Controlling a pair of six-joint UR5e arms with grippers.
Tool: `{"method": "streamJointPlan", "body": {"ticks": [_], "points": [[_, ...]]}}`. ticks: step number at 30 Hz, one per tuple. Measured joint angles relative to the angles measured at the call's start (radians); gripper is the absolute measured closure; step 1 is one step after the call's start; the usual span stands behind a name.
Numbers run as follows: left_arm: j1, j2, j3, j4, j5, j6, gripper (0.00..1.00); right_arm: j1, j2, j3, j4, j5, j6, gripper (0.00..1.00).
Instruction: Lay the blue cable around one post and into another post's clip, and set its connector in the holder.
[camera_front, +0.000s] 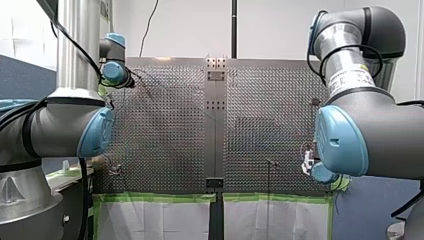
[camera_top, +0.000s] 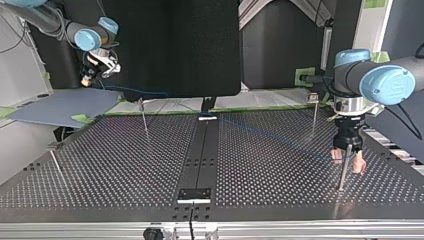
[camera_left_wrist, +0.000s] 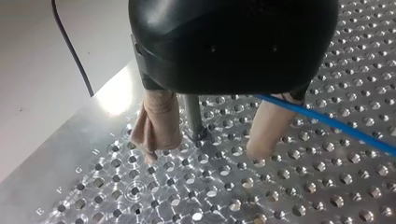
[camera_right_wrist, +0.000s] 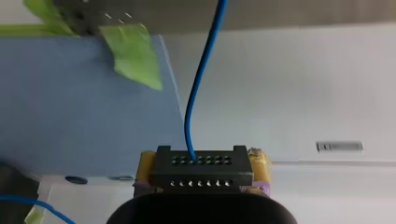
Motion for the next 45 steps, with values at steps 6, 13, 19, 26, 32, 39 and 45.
{"method": "streamJointPlan", "body": {"ticks": [6,13,19,26,32,39,45], "points": [[-0.002,0.0,0.0,0.0,0.0,0.0,0.0,0.029,0.002,0.058,-0.058,-0.058,-0.052,1.0],[-0.004,0.0,0.0,0.0,0.0,0.0,0.0,0.052,0.002,0.128,-0.128,-0.128,-0.052,1.0],[-0.005,0.0,0.0,0.0,0.0,0.003,0.0,0.045,0.002,0.163,-0.156,-0.182,-0.01,1.0],[-0.006,0.0,0.0,0.0,0.0,0.003,0.0,0.037,0.004,0.116,-0.104,-0.245,0.015,1.0],[-0.008,0.0,0.0,0.0,-0.003,0.003,0.0,0.03,0.005,0.062,-0.069,-0.299,0.024,1.0],[-0.009,0.0,0.0,0.0,-0.003,0.003,0.0,0.03,0.046,-0.003,-0.027,-0.365,0.002,1.0],[-0.013,0.0,0.0,0.0,-0.004,0.003,0.0,0.026,0.087,-0.054,0.027,-0.42,-0.026,1.0]]}}
